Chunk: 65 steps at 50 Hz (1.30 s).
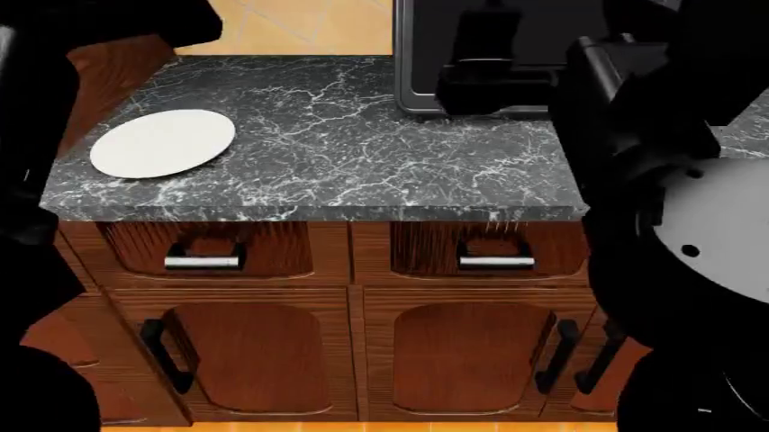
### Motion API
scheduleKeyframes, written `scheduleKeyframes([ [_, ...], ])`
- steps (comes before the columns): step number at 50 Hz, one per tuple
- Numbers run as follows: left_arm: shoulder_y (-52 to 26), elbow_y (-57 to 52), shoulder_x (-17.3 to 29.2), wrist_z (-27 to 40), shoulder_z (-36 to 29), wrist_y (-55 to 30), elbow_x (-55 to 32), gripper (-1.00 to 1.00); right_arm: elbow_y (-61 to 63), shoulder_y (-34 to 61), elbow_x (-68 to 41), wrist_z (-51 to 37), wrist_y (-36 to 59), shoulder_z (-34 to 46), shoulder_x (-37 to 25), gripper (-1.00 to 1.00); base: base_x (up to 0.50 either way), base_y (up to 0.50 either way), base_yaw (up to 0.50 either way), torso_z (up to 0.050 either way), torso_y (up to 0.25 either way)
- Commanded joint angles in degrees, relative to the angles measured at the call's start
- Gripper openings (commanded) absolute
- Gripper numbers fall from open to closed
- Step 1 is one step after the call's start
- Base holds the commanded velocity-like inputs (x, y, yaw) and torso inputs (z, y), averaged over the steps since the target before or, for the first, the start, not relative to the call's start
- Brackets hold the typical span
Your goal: Pick the corn from the oven and place it on the plate on the counter.
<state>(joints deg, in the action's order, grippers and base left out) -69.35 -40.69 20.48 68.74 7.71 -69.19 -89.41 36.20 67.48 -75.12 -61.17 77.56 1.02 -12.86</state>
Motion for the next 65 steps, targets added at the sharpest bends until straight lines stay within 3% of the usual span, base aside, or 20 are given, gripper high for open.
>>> scheduleKeyframes([
  [1, -15.4, -1.3, 6.9, 19.4, -3.6, -1.5, -24.5, 1.0, -0.9, 16.8, -23.5, -15.0, 5.4, 0.1, -1.9, 1.0, 0.0, 0.0, 0.0, 0.0, 0.0],
  [5, -14.4, -1.7, 7.4, 18.5, -3.4, -0.8, -24.0, 1.0, 0.2, 15.4, -23.5, -14.2, 4.7, -0.3, -2.6, 1.0, 0.0, 0.37, 0.0, 0.0, 0.0],
  [8, -11.0, -0.6, 7.7, 12.3, 0.0, -3.6, -19.0, 1.0, 0.0, 16.1, -25.3, -15.2, 4.0, 0.0, -3.6, 1.0, 0.0, 0.5, 0.0, 0.0, 0.0],
  [14, -12.5, 0.9, 11.6, 5.3, 2.9, -7.7, -12.7, 1.0, 0.1, 16.8, -26.4, -15.4, 3.2, 0.5, -4.6, 1.0, 0.0, 0.5, 0.0, 0.0, 0.0],
  [24, -12.9, -0.3, 11.9, 8.2, 1.2, -5.9, -15.0, 1.0, 0.5, 16.3, -27.2, -15.7, 1.9, 1.8, -4.9, 1.0, 0.0, 0.5, 0.0, 0.0, 0.0],
  [34, -11.7, -0.4, 13.2, 5.2, 2.3, -6.9, -11.0, 1.0, 1.3, 16.0, -27.2, -15.5, 0.7, 2.1, -5.6, 1.0, 0.0, 0.5, 0.0, 0.0, 0.0],
  [36, -13.5, -0.6, 13.4, 8.9, 0.2, -5.2, -15.3, 1.0, 1.6, 16.6, -29.6, -17.2, -0.4, 2.7, -6.0, 1.0, 0.0, 0.5, 0.0, 0.0, 0.0],
  [50, -15.0, -0.3, 13.9, 9.8, -1.5, -3.7, -16.4, 1.0, 1.9, 16.1, -28.8, -16.2, -1.5, 3.1, -6.6, 1.0, 0.0, 0.5, 0.0, 0.0, 0.0],
  [65, -15.1, -0.6, 14.2, 8.8, -1.6, -2.2, -17.0, 1.0, 2.3, 15.8, -28.7, -16.2, -2.7, 3.9, -7.4, 1.0, 0.0, 0.5, 0.0, 0.05, -0.007],
])
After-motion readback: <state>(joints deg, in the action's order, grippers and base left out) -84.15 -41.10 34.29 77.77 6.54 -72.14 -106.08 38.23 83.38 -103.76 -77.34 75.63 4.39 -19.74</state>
